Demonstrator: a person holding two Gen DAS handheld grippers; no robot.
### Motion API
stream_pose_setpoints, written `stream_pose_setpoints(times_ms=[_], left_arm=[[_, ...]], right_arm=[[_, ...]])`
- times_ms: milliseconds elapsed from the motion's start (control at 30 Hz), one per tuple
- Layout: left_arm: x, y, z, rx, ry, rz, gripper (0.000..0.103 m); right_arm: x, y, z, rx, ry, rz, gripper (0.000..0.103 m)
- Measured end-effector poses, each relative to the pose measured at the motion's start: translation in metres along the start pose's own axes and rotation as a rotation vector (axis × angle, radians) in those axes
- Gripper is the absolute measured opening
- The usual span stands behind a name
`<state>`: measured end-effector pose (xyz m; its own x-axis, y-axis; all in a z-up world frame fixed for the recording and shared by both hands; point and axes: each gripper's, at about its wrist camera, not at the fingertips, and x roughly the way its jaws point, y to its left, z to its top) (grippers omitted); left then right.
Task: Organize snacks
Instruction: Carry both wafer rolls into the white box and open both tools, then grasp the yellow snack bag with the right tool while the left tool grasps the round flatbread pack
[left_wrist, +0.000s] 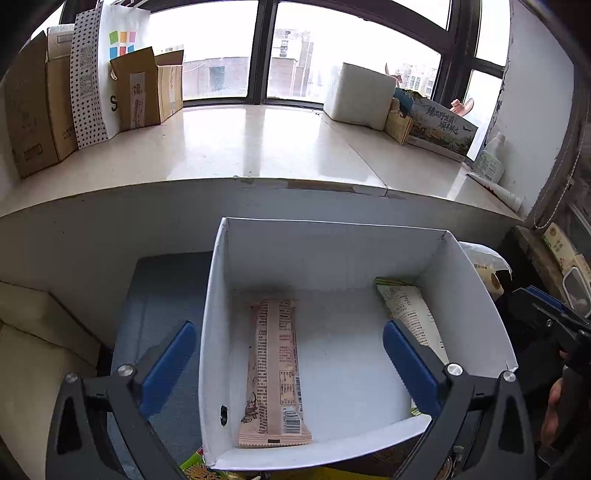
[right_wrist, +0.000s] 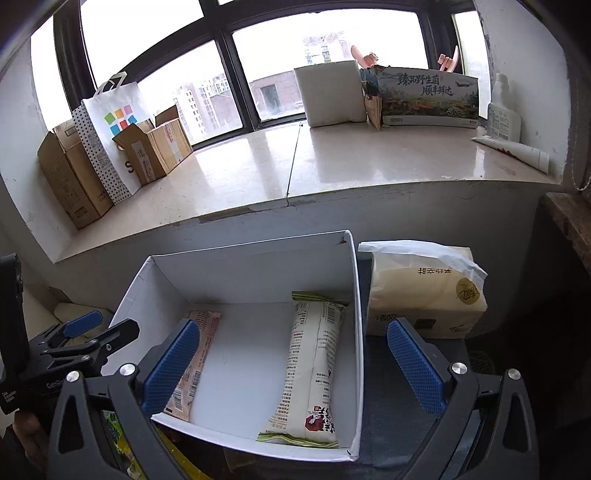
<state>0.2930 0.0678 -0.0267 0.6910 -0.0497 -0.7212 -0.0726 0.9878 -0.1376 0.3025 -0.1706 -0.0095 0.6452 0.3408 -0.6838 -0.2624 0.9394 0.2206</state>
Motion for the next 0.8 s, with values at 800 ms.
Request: stream_pose_setpoints(times_ms=[800], left_arm=[[-0.183, -0.022, -0.209, 0.049, -0.071, -0.097, 0.103]], right_arm=[[-0.152, -0.008, -0.202, -0.042, -0.033, 0.173, 0.103]])
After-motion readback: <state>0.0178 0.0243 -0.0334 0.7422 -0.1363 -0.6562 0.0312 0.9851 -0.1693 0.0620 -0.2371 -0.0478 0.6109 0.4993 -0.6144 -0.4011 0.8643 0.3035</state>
